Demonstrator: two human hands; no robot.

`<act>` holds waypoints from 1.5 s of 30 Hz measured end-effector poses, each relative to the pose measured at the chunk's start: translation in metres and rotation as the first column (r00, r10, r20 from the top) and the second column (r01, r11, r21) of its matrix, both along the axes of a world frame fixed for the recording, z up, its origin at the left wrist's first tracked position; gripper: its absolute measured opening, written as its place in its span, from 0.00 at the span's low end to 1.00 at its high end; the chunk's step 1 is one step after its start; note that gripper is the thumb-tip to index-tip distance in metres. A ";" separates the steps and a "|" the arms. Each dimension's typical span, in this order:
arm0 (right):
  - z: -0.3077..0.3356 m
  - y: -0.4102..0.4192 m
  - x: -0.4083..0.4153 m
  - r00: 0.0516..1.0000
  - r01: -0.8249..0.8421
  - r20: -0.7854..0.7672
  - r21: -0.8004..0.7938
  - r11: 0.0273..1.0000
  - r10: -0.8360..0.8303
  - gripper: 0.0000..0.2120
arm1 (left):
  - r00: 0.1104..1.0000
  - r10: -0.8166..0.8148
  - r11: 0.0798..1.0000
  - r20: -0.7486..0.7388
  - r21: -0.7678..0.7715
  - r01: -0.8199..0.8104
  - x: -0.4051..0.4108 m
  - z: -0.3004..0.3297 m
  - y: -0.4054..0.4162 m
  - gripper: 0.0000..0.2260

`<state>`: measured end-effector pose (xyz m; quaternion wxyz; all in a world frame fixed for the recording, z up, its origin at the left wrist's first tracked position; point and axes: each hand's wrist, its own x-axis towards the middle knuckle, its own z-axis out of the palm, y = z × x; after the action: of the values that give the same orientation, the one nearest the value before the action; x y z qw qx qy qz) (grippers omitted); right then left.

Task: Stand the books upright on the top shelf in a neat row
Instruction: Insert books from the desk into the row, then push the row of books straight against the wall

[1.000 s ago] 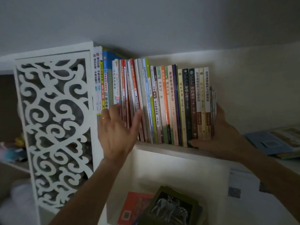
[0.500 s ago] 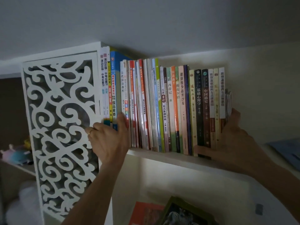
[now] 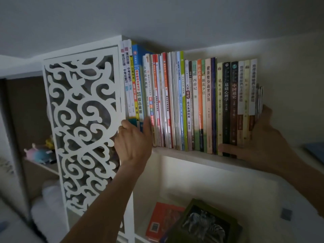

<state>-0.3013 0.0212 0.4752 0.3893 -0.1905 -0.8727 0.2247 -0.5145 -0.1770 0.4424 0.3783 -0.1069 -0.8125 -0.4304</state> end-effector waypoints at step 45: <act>-0.287 -0.079 -0.009 0.965 0.233 0.173 -0.909 0.345 -0.197 0.29 | 0.598 -0.417 0.531 0.684 -0.351 0.771 0.066 -0.249 0.021 0.27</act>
<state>-0.3102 -0.0577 0.1880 0.2281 -0.4912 -0.5718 0.6162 -0.4482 -0.1559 0.1929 -0.0941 -0.3861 -0.8811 -0.2564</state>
